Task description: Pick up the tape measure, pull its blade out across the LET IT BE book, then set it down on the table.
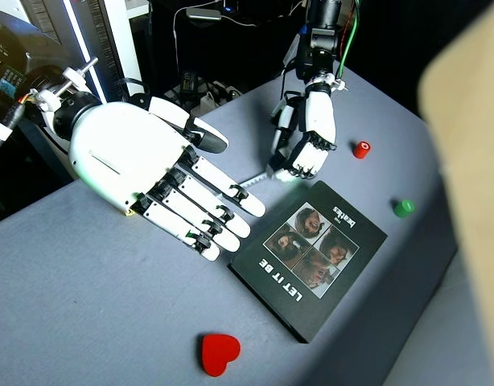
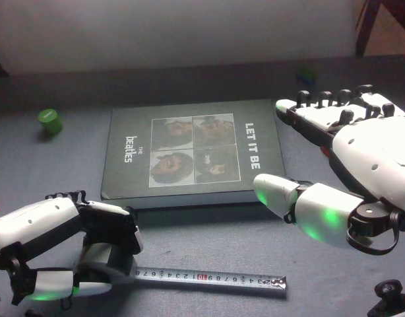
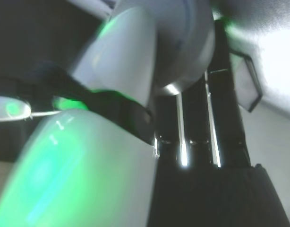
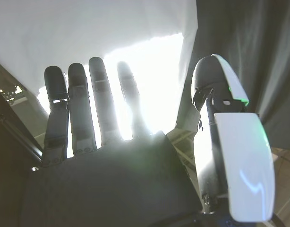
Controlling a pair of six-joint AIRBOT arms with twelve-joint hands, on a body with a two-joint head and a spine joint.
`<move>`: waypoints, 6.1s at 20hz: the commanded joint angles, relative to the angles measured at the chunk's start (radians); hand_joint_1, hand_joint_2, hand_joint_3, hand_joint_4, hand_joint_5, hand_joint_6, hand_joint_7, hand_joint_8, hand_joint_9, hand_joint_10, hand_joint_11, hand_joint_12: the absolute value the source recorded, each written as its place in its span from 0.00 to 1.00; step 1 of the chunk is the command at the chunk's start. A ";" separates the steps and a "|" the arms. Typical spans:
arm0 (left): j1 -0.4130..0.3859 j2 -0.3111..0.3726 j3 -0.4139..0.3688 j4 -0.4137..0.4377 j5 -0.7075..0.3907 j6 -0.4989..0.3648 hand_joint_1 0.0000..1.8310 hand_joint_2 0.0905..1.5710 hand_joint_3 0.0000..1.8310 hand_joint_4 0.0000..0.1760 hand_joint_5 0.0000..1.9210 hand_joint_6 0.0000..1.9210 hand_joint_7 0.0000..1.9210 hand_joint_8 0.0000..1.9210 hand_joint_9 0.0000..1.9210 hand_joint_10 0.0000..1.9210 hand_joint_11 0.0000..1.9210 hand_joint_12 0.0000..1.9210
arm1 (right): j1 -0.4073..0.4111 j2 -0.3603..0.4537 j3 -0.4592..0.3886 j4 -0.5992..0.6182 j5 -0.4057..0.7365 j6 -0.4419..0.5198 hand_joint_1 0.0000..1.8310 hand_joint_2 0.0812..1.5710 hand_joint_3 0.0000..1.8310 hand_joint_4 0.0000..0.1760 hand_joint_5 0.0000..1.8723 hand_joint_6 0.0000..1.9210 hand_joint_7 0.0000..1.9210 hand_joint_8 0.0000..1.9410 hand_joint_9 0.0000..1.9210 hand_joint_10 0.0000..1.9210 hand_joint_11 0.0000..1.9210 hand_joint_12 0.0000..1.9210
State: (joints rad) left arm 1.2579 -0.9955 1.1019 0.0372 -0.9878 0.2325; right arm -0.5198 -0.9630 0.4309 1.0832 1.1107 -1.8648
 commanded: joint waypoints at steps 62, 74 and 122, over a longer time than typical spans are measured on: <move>-0.625 0.140 0.111 0.289 0.350 -0.261 0.81 0.69 0.00 0.00 0.44 0.55 0.52 0.37 0.53 0.51 0.44 0.81 | 0.350 -0.343 0.435 0.361 -0.168 -0.427 0.56 0.72 0.00 0.00 0.43 0.00 0.47 0.00 0.46 0.01 0.22 0.55; -0.619 0.139 0.112 0.291 0.338 -0.267 0.81 0.68 0.00 0.00 0.44 0.55 0.51 0.38 0.53 0.51 0.45 0.81 | 0.333 -0.346 0.435 0.300 -0.164 -0.393 0.57 0.73 0.00 0.00 0.44 0.00 0.48 0.00 0.46 0.01 0.24 0.56; -0.611 0.134 0.116 0.290 0.328 -0.283 0.81 0.68 0.00 0.00 0.43 0.55 0.51 0.41 0.54 0.50 0.44 0.78 | 0.322 -0.344 0.440 0.284 -0.161 -0.384 0.67 0.69 0.00 0.00 0.48 0.54 0.56 0.48 0.63 0.12 0.40 0.65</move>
State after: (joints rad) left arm 0.6537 -0.8585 1.2114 0.3626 -0.5446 -0.0360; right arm -0.2077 -1.3128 0.8696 1.4464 0.9112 -2.2517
